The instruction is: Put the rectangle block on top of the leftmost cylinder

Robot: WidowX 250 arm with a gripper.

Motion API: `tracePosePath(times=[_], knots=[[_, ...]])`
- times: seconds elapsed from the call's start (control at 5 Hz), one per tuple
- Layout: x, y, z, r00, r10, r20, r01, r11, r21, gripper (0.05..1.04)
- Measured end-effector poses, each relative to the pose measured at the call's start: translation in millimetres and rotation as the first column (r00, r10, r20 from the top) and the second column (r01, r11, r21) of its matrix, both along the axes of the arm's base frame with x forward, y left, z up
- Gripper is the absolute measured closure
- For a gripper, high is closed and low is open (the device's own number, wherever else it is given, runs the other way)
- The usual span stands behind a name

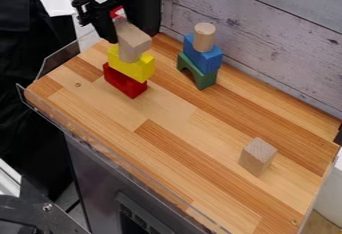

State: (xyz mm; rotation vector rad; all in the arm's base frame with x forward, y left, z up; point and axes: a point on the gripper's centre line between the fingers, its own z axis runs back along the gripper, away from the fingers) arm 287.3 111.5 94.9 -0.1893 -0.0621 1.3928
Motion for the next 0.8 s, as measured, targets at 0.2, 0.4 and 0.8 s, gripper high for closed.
tracePosePath(times=[0.2,0.4,0.8], knots=[[0.5,0.9,2.8,1.0,-0.007,-0.007,0.007,1.0,-0.004,0.079],[1.3,2.5,7.5,1.0,-0.021,-0.014,0.021,1.0,0.005,0.083],[4.5,-8.1,61.3,0.975,-0.154,-0.161,0.172,0.98,0.103,0.083]])
